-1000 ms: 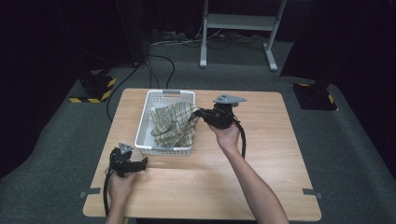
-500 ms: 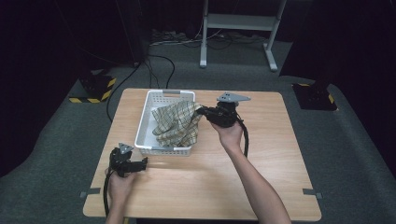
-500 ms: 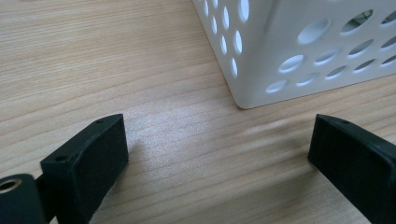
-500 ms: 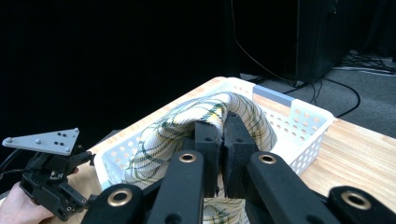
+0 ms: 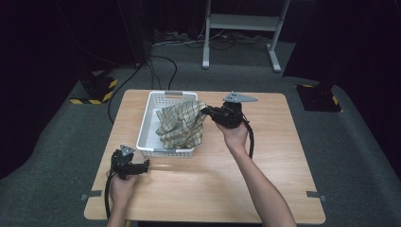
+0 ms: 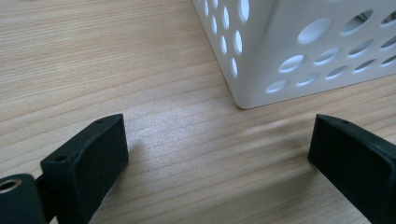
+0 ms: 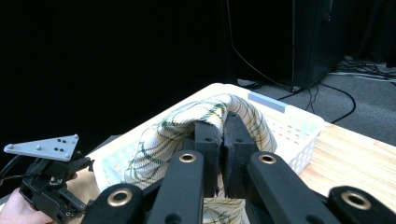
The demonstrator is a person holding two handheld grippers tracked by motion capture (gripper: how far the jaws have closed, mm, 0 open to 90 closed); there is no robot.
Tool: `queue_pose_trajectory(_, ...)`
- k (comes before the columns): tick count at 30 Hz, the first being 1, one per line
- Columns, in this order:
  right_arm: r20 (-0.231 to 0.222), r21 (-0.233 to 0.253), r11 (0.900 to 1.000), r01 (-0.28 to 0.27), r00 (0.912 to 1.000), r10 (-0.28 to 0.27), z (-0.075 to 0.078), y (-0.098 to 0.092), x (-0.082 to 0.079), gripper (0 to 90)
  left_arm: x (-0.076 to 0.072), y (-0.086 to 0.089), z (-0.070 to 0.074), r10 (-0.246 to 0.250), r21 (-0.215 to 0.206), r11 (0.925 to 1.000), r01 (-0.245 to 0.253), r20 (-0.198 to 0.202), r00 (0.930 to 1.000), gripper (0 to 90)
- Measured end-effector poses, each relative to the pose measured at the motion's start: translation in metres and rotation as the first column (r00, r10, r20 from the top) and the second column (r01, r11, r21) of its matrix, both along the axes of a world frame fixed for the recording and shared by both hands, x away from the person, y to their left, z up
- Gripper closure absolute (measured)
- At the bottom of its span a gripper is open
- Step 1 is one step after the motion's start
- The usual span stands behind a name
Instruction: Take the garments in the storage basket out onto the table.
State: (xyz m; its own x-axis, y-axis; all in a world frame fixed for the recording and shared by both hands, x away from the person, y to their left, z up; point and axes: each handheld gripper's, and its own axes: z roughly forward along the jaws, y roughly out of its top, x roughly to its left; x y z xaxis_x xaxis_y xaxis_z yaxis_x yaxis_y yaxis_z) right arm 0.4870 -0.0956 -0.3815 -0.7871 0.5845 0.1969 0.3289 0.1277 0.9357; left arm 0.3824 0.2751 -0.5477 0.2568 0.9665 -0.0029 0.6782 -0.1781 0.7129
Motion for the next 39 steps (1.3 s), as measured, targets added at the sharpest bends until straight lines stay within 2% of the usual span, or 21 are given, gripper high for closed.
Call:
queue_pose_trajectory(18, 0.018, 0.026, 1.0, 0.013, 0.9998, -0.013, 0.006, -0.009, -0.002, 87.4, 0.0, 0.0, 0.0, 0.0, -0.001, 1.0, 0.0, -0.002, 1.0, 4.9)
queue_pose_trajectory(29, 0.045, 0.033, 0.999, 0.023, 0.9987, -0.025, 0.014, -0.015, -0.005, 87.4, 0.0, 0.0, 0.0, 0.0, -0.001, 1.0, 0.0, -0.001, 1.0, 4.9)
queue_pose_trajectory(39, 0.057, 0.048, 0.998, 0.036, 0.9977, -0.038, 0.018, -0.026, -0.007, 87.4, 0.0, 0.0, 0.0, 0.0, -0.001, 1.0, 0.0, 0.0, 1.0, 4.9)
